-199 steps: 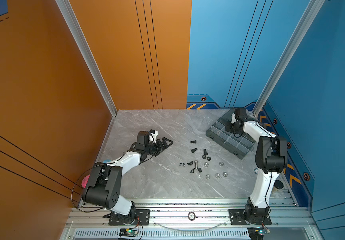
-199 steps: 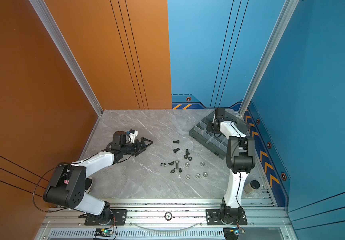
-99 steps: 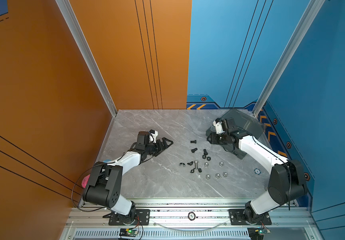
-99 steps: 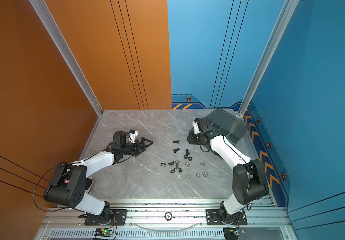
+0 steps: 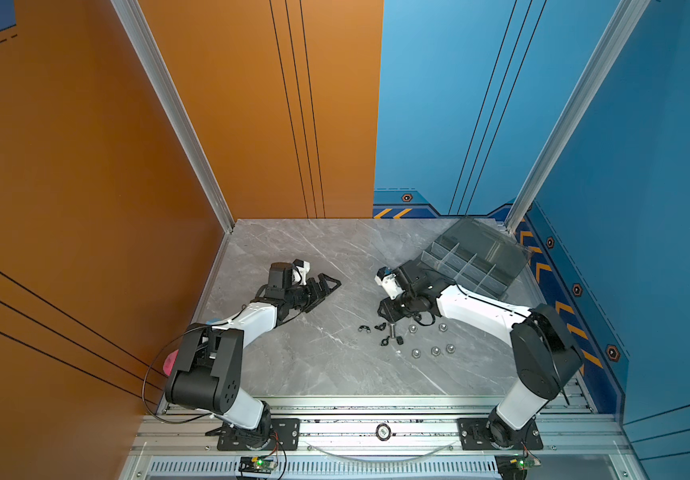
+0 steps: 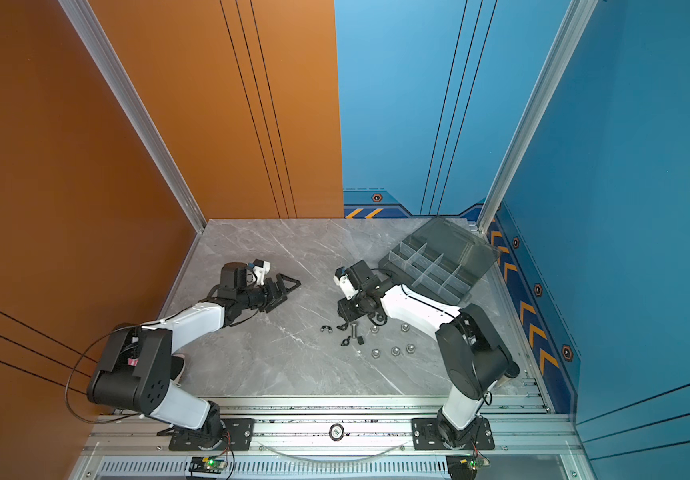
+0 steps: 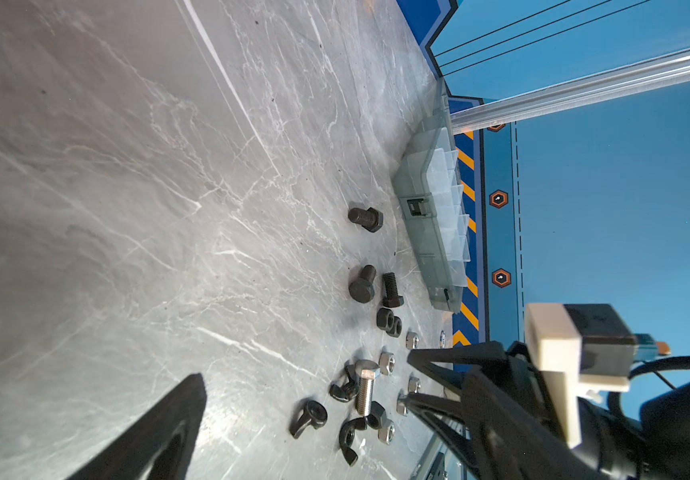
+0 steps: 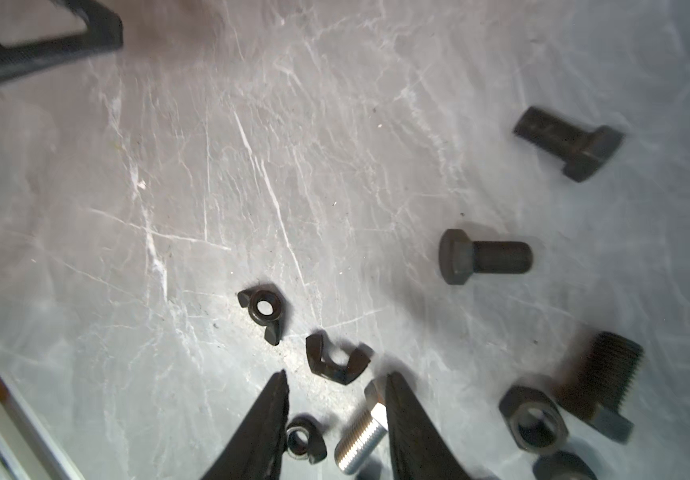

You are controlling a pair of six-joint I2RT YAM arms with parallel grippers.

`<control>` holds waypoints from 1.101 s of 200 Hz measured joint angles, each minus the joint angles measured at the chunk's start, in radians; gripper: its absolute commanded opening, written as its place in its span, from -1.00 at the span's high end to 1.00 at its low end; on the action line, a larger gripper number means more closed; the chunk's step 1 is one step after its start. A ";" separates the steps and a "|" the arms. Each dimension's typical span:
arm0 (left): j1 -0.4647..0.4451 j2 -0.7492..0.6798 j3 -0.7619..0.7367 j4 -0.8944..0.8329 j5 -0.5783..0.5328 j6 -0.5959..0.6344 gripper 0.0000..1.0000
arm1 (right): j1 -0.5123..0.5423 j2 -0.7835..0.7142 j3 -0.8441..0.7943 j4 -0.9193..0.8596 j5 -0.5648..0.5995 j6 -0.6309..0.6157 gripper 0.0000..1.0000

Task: Sort the screws and nuts into containers
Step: 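Move the right gripper back over another black wing nut in the pile, then lower the right gripper and grasp the second black wing nut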

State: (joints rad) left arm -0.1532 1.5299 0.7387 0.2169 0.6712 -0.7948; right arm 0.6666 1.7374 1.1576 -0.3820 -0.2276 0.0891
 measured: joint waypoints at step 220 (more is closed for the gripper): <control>0.037 -0.040 -0.034 0.005 0.020 -0.026 -0.95 | 0.118 0.163 0.083 0.037 -0.001 -0.236 0.35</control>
State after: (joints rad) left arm -0.1165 1.4899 0.7052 0.2214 0.6914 -0.8211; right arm 0.7849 1.9003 1.2404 -0.3454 -0.2283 -0.1471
